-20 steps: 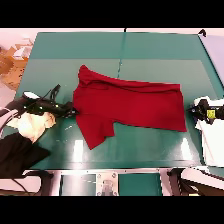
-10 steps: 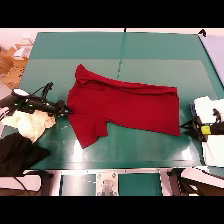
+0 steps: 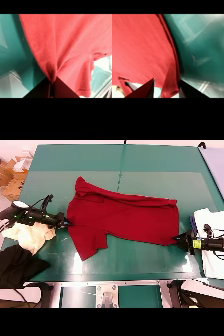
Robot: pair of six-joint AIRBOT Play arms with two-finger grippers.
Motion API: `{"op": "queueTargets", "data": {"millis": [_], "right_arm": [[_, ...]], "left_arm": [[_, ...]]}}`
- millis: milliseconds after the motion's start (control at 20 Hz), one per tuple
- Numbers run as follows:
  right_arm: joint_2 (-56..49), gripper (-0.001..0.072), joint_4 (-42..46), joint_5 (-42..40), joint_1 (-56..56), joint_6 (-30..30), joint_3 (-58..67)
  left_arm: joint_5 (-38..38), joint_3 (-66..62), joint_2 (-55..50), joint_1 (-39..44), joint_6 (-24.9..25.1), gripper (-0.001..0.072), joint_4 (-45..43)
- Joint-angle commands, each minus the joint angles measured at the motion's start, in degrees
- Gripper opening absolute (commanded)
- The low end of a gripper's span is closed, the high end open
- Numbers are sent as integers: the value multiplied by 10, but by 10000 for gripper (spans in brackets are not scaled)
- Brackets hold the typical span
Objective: Fold the shirts.
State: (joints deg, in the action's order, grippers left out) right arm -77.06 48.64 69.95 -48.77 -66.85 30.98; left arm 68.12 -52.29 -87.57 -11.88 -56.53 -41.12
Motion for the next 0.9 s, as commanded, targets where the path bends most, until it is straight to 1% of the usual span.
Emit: {"op": "queueTargets", "data": {"millis": [0,50,100,200,300,400,550,850], "right_arm": [[-4,375,-35,-64,18,18,-3],[-4,318,-35,-71,31,18,-3],[-4,300,-35,-80,43,17,-2],[-4,12,-35,-83,54,15,13],[-1,15,-35,-50,53,10,48],[18,14,-43,2,54,-3,105],[80,14,-106,60,54,-24,210],[213,15,-264,65,53,-70,432]], "left_arm": [[-2,-1,0,-1,0,24,0],[-2,-1,0,-1,0,24,0],[-1,-1,0,-1,0,24,0],[1,-1,1,-1,0,24,1],[18,-18,2,-3,-5,23,1],[65,-63,17,-2,-5,23,26],[88,-157,92,-2,-29,23,63],[83,-406,262,-2,-62,23,73]]}}
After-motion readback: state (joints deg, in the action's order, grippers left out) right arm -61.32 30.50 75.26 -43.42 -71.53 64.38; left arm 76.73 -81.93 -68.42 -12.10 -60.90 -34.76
